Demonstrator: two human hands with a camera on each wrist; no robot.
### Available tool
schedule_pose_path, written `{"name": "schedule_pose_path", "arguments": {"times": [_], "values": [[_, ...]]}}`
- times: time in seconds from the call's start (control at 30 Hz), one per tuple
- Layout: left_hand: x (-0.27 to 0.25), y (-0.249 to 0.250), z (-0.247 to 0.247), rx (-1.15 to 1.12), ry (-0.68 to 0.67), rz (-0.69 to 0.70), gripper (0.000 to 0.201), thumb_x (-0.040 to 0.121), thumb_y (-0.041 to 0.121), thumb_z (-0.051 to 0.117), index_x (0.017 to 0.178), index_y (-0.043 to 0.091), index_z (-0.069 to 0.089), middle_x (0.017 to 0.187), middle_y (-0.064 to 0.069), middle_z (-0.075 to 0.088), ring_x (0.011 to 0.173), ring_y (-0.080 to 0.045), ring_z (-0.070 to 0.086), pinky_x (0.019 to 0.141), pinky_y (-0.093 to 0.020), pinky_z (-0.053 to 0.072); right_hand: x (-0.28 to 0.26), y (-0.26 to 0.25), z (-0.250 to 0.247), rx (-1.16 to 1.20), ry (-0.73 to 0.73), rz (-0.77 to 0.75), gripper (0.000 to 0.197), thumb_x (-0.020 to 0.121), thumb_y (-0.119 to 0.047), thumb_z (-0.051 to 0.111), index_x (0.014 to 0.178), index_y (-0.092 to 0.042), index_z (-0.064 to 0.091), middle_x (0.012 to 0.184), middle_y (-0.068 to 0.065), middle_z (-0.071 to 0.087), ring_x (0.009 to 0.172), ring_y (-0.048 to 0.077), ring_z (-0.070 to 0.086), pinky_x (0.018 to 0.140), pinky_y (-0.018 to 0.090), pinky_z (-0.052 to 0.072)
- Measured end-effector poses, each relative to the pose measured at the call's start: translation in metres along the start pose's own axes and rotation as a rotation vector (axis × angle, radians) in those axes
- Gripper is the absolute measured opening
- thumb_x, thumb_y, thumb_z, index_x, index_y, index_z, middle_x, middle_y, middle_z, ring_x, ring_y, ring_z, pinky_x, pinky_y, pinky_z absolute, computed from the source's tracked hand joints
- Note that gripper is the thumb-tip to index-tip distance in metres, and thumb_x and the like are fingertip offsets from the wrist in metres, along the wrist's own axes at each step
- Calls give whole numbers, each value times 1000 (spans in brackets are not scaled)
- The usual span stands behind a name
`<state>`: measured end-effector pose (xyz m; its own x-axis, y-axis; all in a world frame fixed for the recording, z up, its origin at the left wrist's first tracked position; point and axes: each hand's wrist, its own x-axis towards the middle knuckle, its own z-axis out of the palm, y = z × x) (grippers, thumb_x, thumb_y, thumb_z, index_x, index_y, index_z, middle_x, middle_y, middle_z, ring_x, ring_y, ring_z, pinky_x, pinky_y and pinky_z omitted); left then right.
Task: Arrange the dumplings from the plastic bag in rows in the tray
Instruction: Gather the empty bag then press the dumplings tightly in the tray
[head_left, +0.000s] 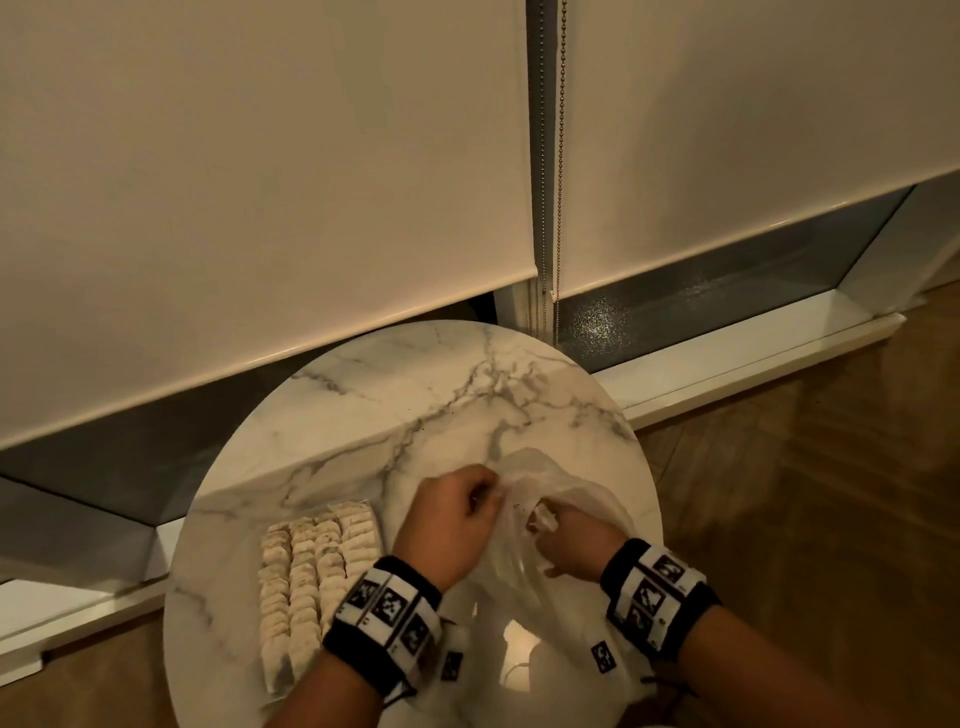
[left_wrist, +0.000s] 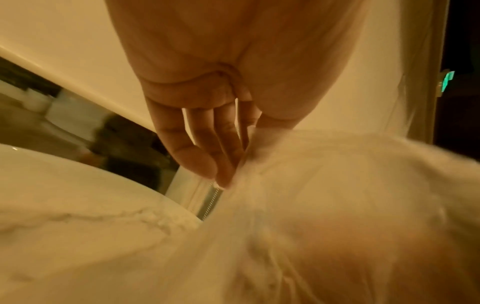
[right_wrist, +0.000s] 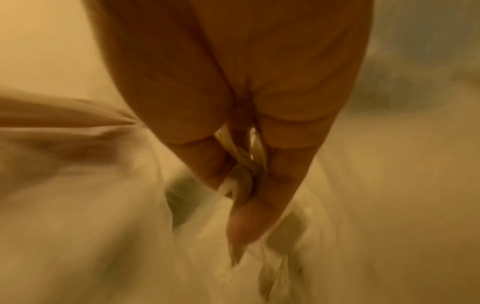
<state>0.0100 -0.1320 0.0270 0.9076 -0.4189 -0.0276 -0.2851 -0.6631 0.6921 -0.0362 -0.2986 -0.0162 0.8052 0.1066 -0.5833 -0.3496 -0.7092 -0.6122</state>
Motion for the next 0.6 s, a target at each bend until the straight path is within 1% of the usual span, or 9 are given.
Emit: {"name": "schedule_pose_path", "arguments": {"times": [0.03,0.07,0.1,0.2,0.27,0.33,0.4,0.47,0.6], "values": [[3,-3,-7,22,27,-10,14,93,33,64,82,27,69,67,9,66,63,-4,60,61,-20,46,-7,-4,-2,0,65,-21,13,89,-13,56,90,-23,64,99,5,68,92,21,64,85,33,53],[6,-6,-14,49,52,-17,18,93,34,64,76,29,65,62,8,63,60,-4,58,56,-17,42,-9,-6,1,-25,107,-42,21,86,-11,53,75,-28,57,88,0,65,84,19,62,76,29,51],[8,-8,-20,74,70,-21,22,94,34,64,72,30,61,58,8,59,58,-5,56,53,-13,37,-15,-9,3,-34,121,-49,26,85,-10,51,68,-30,50,85,-1,62,82,19,60,71,27,47],[14,-14,-30,110,108,-14,29,93,31,65,66,31,55,52,8,52,53,-5,52,49,-13,31,-17,-9,11,-61,131,-95,29,85,-13,50,62,-29,43,86,3,62,84,24,61,69,28,42],[15,-18,-33,115,114,-19,31,93,30,65,64,30,55,51,10,50,52,-4,50,51,-16,32,-19,-8,11,-66,166,-145,33,83,-10,50,59,-30,39,79,0,58,81,23,60,68,27,39],[15,-24,-36,121,120,-33,29,94,31,64,66,27,57,53,8,52,53,-5,50,52,-21,35,-22,-7,9,-70,185,-166,27,82,-7,51,63,-27,45,81,0,61,82,21,59,69,25,37],[13,-30,-39,134,131,-37,29,94,31,64,66,26,56,55,8,54,54,-5,52,53,-25,37,-29,-8,7,-68,203,-203,16,83,-8,52,78,-20,61,91,3,68,89,21,62,70,24,39],[11,-36,-41,126,131,-53,26,94,29,65,68,29,59,59,11,59,57,-3,56,56,-26,42,-33,-4,5,-51,225,-216,16,84,-9,52,90,-12,67,95,3,70,92,21,62,73,28,44],[8,-45,-45,106,121,-84,14,92,26,68,78,30,68,70,14,67,64,-1,61,65,-30,51,-35,6,4,-41,228,-178,22,82,-12,52,96,-15,69,97,1,70,92,19,63,79,30,49]]}}
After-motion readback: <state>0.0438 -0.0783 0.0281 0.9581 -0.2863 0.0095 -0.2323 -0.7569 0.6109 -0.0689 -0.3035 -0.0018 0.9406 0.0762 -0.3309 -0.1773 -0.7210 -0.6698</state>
